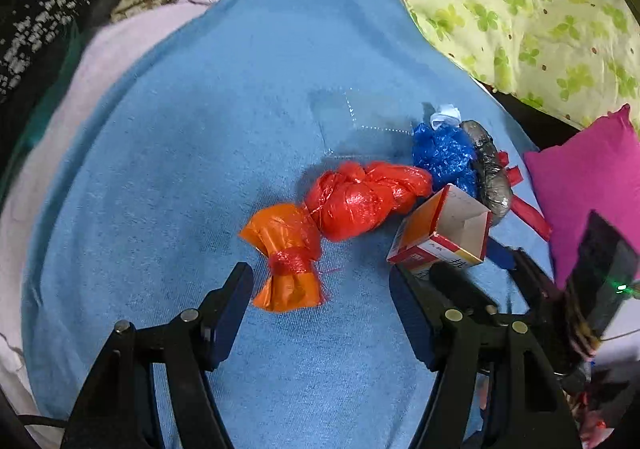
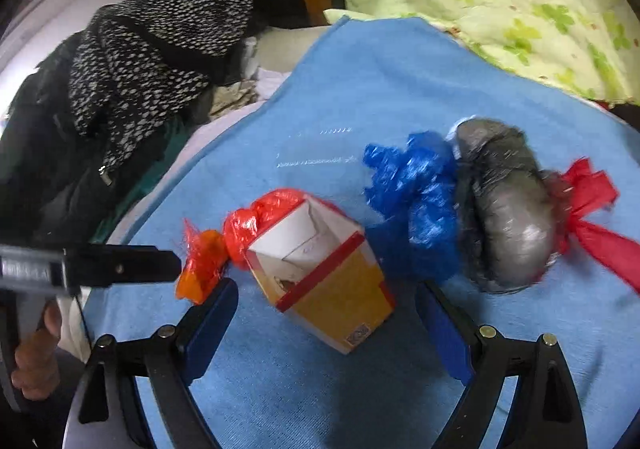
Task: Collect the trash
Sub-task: 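Grasp the white-red box with the right tool while the left grasps the orange bag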
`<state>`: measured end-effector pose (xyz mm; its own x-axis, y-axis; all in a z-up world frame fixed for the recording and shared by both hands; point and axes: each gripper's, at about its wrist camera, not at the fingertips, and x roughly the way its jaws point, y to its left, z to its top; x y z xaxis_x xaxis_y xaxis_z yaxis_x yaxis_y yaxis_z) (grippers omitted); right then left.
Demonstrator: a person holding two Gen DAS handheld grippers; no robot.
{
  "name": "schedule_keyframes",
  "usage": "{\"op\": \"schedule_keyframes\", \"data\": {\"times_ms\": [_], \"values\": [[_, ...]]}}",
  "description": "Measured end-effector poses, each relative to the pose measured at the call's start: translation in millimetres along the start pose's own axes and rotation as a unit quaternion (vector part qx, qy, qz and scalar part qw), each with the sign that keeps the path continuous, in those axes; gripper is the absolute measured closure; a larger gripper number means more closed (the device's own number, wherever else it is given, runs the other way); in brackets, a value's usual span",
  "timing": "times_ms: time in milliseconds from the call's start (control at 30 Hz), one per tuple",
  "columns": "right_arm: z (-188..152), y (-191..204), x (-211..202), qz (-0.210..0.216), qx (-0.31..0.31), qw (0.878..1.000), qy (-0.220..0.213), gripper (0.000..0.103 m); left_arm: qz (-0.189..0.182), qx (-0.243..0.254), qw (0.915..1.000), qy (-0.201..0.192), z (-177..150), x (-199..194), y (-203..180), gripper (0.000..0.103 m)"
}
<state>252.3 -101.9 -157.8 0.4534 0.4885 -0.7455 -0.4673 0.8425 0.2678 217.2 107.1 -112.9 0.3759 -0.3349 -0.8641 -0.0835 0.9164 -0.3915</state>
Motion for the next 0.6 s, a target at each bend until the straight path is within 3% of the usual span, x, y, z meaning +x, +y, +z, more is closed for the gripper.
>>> {"op": "schedule_keyframes", "data": {"times_ms": [133, 200, 267, 333, 500, 600], "values": [[0.2, 2.7, 5.9, 0.001, -0.020, 1.000, 0.005, 0.011, -0.021, -0.033, 0.9992, -0.002, 6.5, -2.0, 9.5, 0.032], [1.9, 3.2, 4.8, -0.013, -0.024, 1.000, -0.001, 0.011, -0.016, -0.038, 0.9991, 0.002, 7.6, 1.0, 11.0, 0.032], [2.7, 3.2, 4.6, 0.003, -0.018, 1.000, -0.005, 0.014, -0.013, -0.044, 0.9989, 0.005, 7.9, 4.5, 10.7, 0.032], [2.7, 2.6, 3.5, 0.010, -0.009, 1.000, -0.006, 0.032, -0.007, -0.041, 0.9991, 0.010, 7.0, 8.7, 8.2, 0.032], [0.9, -6.4, -1.2, 0.023, 0.017, 1.000, -0.008, 0.035, 0.020, -0.034, 0.9992, 0.004, 6.0, 15.3, 4.0, 0.032], [2.3, -17.6, -15.7, 0.040, 0.056, 0.997, -0.031, 0.037, 0.044, -0.031, 0.9985, -0.002, 7.3, 23.1, 3.0, 0.032]]}}
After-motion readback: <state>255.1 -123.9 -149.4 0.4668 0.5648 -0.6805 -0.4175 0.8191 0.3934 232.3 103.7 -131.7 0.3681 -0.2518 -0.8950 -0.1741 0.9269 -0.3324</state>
